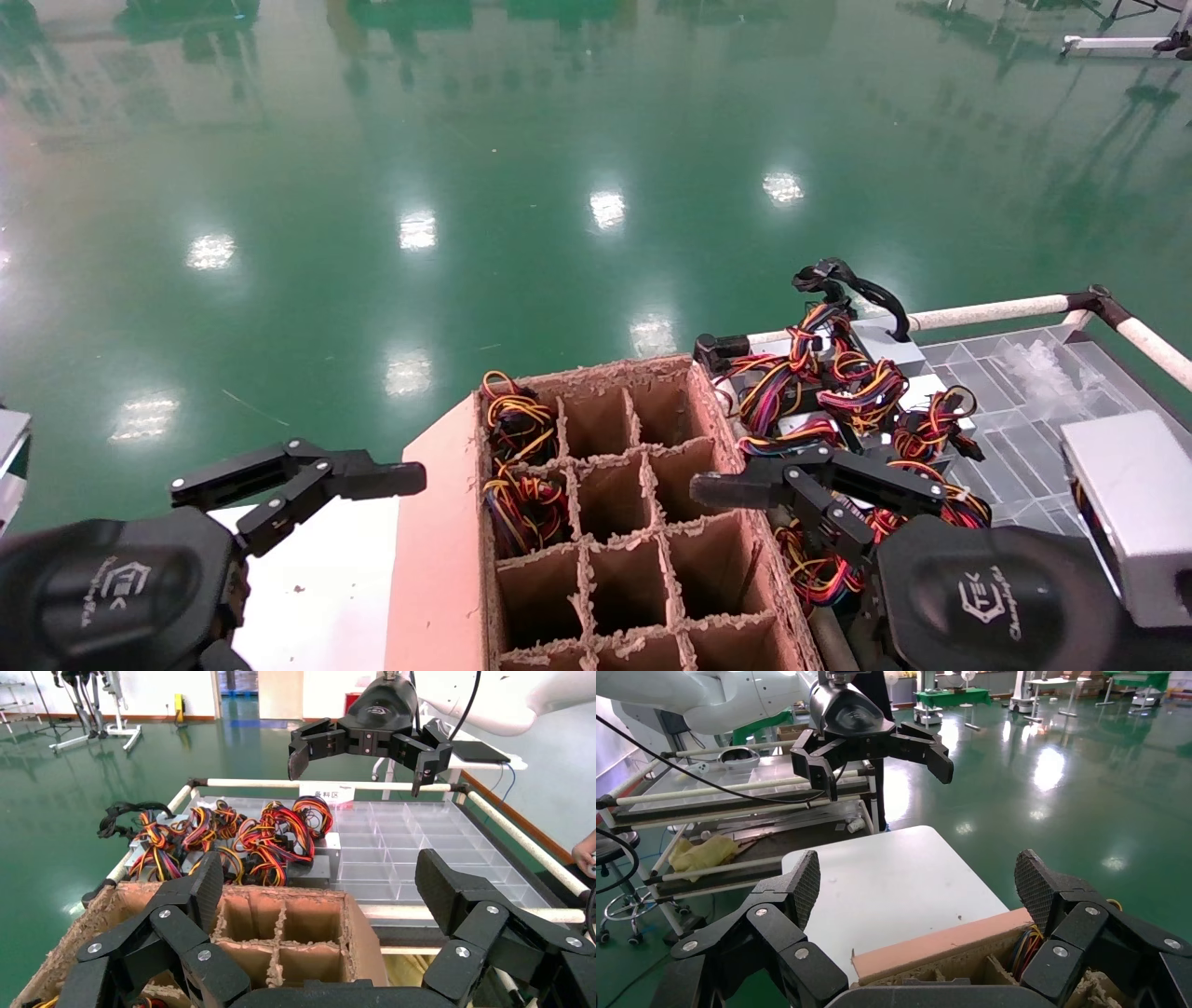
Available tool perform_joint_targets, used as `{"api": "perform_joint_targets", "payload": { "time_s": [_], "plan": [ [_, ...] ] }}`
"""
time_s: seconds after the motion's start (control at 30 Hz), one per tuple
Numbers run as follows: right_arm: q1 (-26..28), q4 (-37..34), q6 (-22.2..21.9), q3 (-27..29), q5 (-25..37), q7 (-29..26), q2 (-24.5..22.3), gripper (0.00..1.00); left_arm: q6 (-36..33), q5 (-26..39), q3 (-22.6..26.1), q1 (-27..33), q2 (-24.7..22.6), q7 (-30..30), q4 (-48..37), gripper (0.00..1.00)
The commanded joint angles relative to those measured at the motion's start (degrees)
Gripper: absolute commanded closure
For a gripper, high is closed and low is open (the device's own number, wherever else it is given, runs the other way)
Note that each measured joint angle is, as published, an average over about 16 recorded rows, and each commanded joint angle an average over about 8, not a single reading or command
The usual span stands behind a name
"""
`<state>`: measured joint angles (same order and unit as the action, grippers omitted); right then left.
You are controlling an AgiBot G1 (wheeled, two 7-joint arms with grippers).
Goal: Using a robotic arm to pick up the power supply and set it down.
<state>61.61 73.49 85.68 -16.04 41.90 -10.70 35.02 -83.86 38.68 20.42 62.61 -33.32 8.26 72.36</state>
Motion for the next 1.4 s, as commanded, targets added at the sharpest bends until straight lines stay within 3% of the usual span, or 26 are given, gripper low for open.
{"api": "perform_joint_targets", "payload": {
  "time_s": [0.03,0.8,1.07,1.4],
  "plan": [
    [0.0,0.0,0.0,0.0,0.0,0.0,0.0,0.00,0.0,0.0,0.0,0.0,0.0,0.0,0.0,1.00],
    [0.0,-0.2,-0.7,-0.5,1.3,0.0,0.2,0.00,0.0,0.0,0.0,0.0,0.0,0.0,0.0,1.00],
    [3.2,-1.4,-3.9,-4.1,10.1,0.1,3.0,0.00,0.0,0.0,0.0,0.0,0.0,0.0,0.0,1.00],
    [10.7,-9.0,-5.2,-10.2,21.5,2.2,11.4,0.00,0.0,0.0,0.0,0.0,0.0,0.0,0.0,1.00]
  ]
}}
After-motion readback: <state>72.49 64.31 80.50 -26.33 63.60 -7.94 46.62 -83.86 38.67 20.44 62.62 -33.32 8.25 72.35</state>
